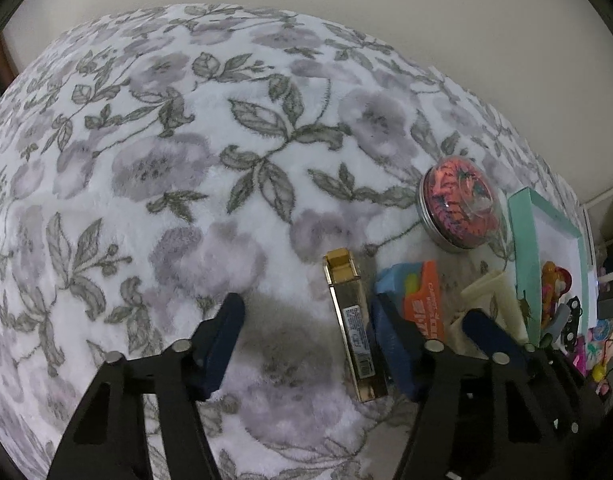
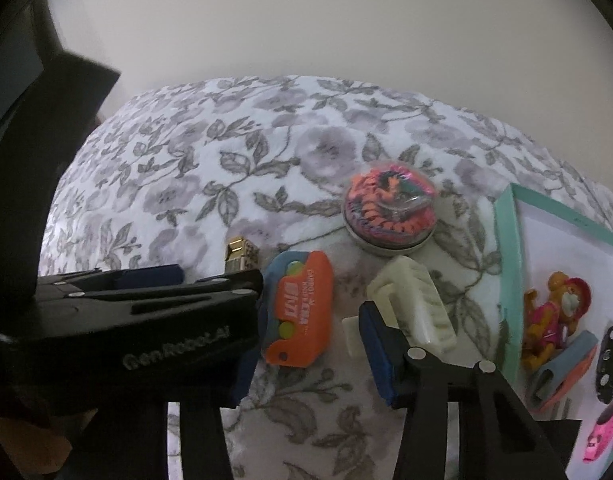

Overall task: Organize rigid objects
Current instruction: 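Grasp the gold harmonica with the left tool while the right tool grasps the orange-blue toy viewer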

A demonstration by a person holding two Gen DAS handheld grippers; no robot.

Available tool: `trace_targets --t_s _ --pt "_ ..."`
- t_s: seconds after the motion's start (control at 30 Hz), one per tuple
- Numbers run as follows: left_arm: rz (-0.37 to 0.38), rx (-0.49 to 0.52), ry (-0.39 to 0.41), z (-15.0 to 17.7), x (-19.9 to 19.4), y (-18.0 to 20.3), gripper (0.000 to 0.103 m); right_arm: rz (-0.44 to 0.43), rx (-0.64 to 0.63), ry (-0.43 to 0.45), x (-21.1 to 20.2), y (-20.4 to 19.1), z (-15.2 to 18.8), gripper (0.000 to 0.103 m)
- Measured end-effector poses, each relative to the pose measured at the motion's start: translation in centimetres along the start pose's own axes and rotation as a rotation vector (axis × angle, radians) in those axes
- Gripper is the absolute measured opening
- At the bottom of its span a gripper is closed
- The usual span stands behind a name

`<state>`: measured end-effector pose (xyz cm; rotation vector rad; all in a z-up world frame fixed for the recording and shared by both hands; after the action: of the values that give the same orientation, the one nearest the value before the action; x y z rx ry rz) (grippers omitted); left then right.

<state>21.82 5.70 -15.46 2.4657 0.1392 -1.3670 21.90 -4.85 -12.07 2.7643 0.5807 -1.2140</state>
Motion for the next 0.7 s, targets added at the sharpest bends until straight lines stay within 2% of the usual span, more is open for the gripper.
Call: trace_targets --t_s 0.03,0.1,0.23,0.7 --pt "0.013 -0.002 0.000 0.0 0.0 0.2 0.057 -0.004 0.000 -0.004 0.1 -0.1 0.1 0.048" --pt "0.034 -0.001 0.000 0.0 0.0 0.8 0.043 -0.009 -0.003 -0.005 0.2 -0.3 0.2 0.048" --pt "0.067 0.023 -0.004 0.2 0.2 2.2 0.023 -0.009 -0.012 -0.011 0.6 -0.7 0.3 0.048" --pt "0.069 0.030 0.025 0.0 0.8 2.3 0.023 -0.017 0.078 -0.017 2.0 -0.2 1.0 0.046"
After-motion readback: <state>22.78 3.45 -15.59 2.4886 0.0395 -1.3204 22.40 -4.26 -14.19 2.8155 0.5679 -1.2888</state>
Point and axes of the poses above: each gripper's, at about its wrist camera, not at the fingertips, and x roughly the way its jaws point, y to its right, z to its underside, the point moved 9 cm from there along x, roughly the way its jaws point, and after that the axes turned 15 degrees about y, right-handed, at the moved point
